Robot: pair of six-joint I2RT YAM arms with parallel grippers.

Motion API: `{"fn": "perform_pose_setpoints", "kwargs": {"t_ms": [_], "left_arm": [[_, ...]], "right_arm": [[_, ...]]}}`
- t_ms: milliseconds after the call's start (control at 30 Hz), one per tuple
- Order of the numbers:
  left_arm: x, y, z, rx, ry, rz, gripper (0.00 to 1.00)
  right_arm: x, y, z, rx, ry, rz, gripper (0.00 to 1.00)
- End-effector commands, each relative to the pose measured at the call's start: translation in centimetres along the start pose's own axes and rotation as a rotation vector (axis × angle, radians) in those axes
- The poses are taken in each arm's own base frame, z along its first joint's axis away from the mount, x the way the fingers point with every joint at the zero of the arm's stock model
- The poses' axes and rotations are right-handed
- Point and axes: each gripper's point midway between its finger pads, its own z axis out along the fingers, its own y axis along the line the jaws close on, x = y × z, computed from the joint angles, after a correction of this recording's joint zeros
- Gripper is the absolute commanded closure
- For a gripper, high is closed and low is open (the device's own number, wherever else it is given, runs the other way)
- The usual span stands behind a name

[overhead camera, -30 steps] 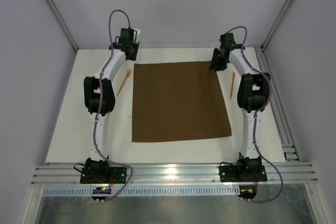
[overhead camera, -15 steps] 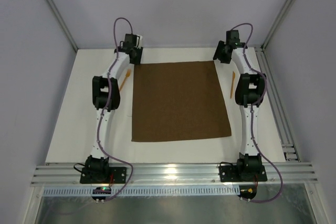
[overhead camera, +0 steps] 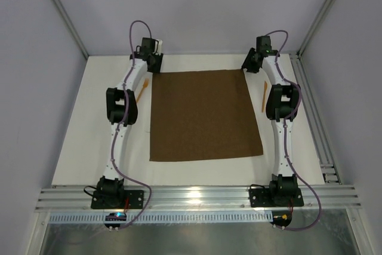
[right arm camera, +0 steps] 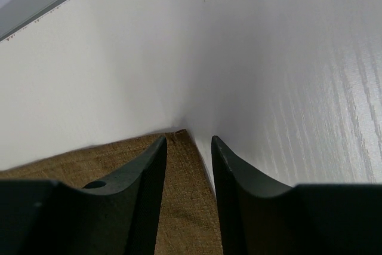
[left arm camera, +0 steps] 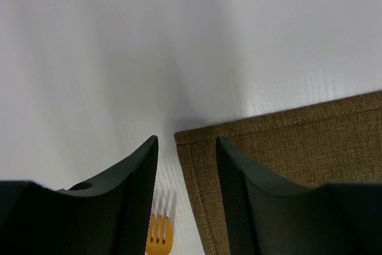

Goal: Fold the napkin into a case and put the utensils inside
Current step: Pick up the flattened napkin from the center of the board.

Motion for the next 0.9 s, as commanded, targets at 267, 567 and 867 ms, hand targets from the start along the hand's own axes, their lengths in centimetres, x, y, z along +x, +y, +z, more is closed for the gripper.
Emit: {"fn": "perform_pose_setpoints", "kwargs": {"t_ms": [267,567,867], "left_arm": [[2.1,0.2,-0.6,0.021,0.087,0.042,0.59],[1.8,0.4,1.0,0.080,0.037,0.039,0.73],[2.2,1.1,1.1,0.103,0.030,0.001,1.00]], "right_arm": [[2.2,1.0,0.7,-0.030,0.050,-0.011,0.82],[0.9,2.1,-0.9,-0.068,0.015,-0.030,0.97],[0.4,2.8,-2.2,-0.099,0.007,-0.065,0.97]]}}
